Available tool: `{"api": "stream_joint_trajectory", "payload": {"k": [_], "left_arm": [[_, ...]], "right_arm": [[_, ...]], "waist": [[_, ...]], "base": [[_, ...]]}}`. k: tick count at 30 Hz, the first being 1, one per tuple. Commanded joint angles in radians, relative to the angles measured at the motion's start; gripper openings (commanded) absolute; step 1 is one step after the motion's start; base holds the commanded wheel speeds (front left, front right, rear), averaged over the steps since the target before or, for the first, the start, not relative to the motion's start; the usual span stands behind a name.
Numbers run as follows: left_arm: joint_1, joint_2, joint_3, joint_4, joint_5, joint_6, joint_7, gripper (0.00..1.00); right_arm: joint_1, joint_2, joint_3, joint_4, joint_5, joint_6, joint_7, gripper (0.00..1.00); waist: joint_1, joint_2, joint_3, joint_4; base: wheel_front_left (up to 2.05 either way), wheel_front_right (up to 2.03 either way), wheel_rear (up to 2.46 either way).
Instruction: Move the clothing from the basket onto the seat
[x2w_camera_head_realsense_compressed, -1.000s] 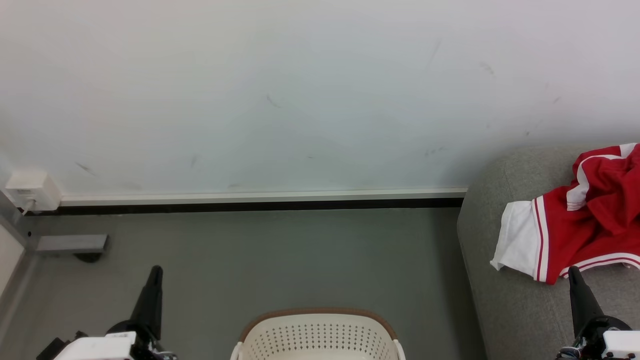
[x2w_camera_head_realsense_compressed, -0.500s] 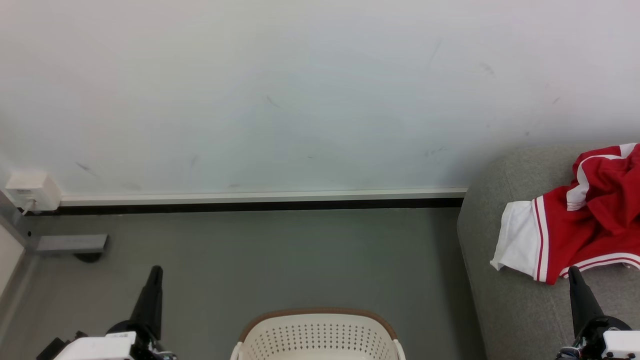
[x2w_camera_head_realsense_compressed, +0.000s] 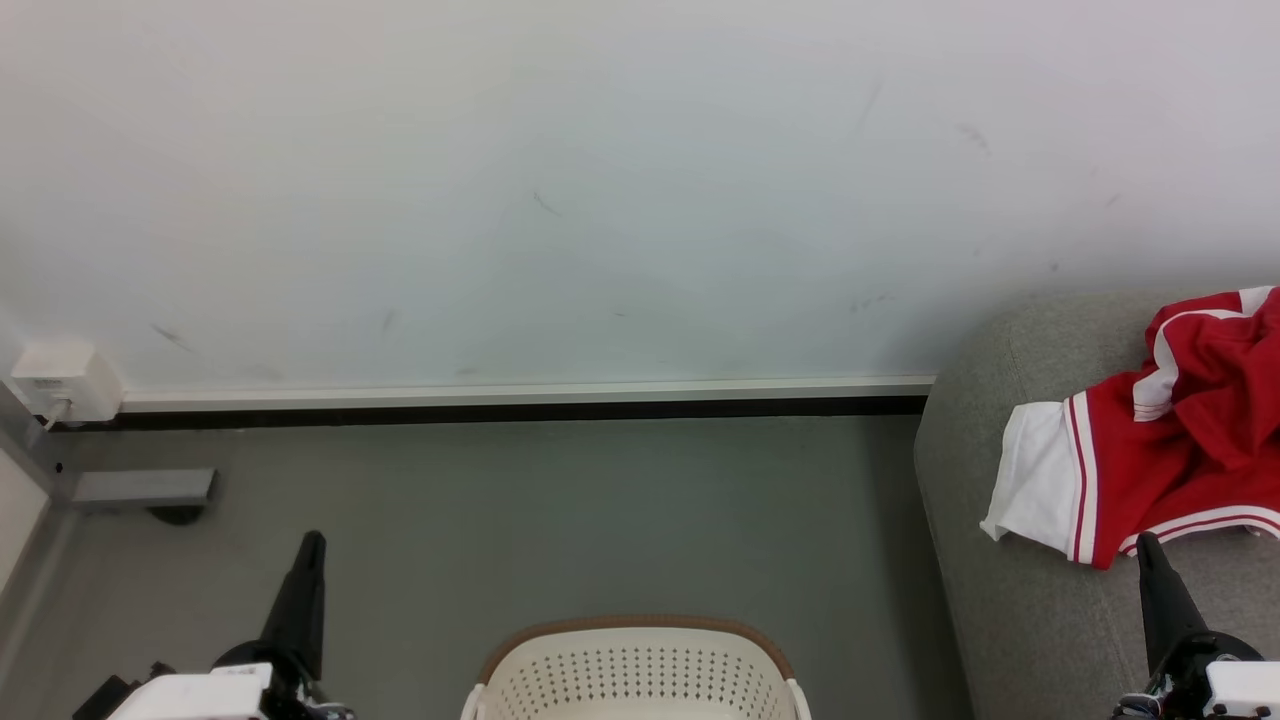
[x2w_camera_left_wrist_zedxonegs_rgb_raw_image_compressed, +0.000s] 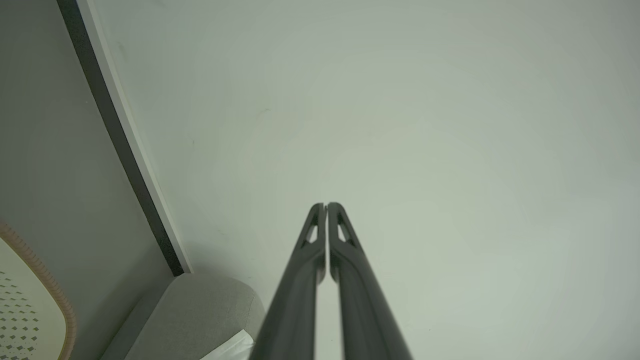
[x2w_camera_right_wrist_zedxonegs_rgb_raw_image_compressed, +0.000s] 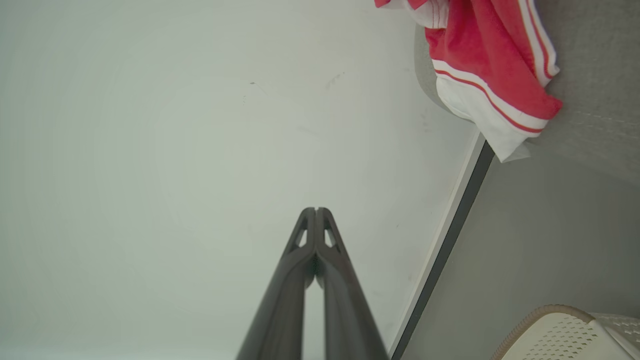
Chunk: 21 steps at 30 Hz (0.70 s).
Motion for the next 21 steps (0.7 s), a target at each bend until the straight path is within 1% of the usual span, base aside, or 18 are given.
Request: {"api": "stream_joint_trajectory", "payload": {"k": [1,21], "left_arm": [[-0.008,0.007,0.002,-0.004,-0.015,-0.005,0.004,0.0],[-0.008,0.007,0.002,-0.004,-0.015,-0.005,0.004,0.0]], "right_arm": [[-0.013,0.0,-0.003,-0.005,0.002,-0.002,0.002,0.0],[-0.013,0.0,-0.003,-0.005,0.002,-0.002,0.002,0.0]], "waist": [[0.0,0.0,0.0,0.0],[0.0,0.0,0.0,0.0]], "base": [[0.0,0.0,0.0],[0.0,0.0,0.0]]}}
